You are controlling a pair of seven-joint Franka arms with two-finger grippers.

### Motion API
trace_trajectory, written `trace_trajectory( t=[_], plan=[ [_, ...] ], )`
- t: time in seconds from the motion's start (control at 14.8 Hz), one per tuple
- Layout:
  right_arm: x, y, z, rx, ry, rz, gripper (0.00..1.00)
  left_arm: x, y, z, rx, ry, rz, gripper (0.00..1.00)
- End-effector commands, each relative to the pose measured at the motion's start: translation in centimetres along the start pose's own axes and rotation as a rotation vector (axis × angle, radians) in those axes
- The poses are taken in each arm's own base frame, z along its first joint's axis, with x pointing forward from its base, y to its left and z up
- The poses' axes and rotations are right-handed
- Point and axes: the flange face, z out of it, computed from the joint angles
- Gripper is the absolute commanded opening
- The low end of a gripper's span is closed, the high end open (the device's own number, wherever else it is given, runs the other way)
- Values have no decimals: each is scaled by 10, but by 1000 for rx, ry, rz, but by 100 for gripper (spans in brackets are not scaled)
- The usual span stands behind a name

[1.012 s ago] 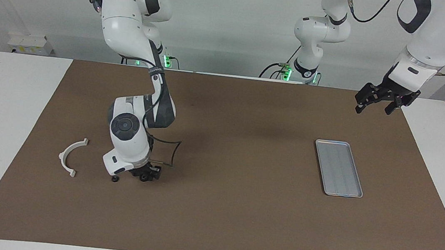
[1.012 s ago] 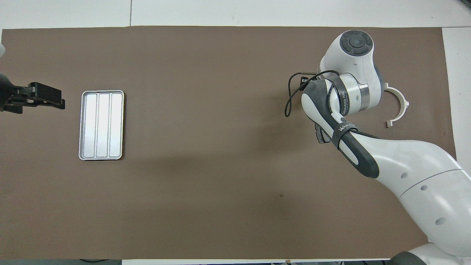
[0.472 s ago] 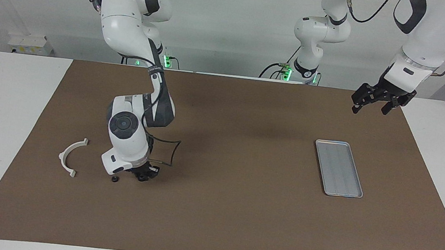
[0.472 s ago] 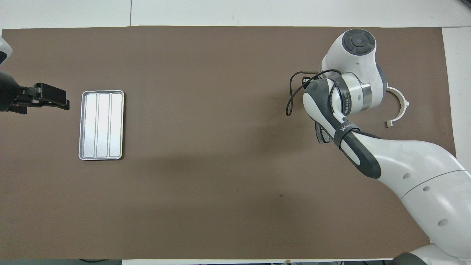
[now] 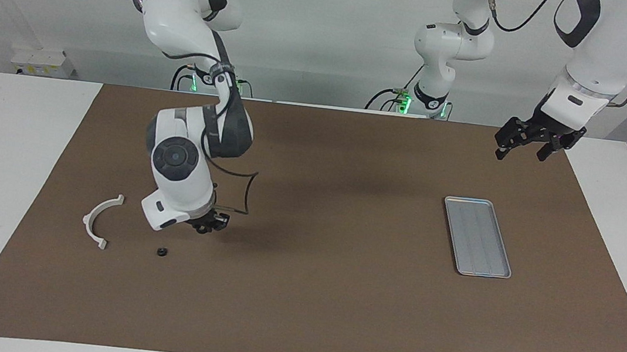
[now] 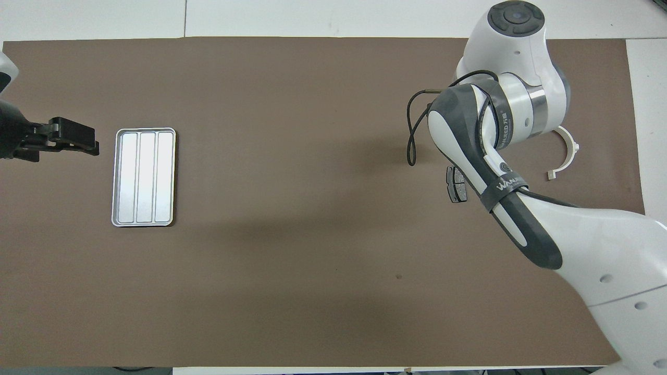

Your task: Pick bearing gear from pile to tray

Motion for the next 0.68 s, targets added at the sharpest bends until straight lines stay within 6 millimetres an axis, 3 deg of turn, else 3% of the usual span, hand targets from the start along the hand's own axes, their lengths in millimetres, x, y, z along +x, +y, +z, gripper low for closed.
trace_trajectory(
  t=[0.0,0.14,0.27,0.4,0.47,0.61],
  plan=[
    [-44,-57,-46,33,-20,83,0,-10,3,1,14,24,-19,100],
    [-87,-127,-55,55,-16,254,0,-13,3,6,15,29,-16,100],
    [-118,-184,-56,113,21,383,0,-14,3,6,16,23,-10,100],
    [-150,-229,-39,123,18,433,0,-13,7,5,14,36,-2,100],
    [-159,-247,-30,136,28,466,0,-15,19,5,13,38,17,100],
    [-174,-288,12,128,52,490,0,-16,21,9,14,33,18,100]
  ],
)
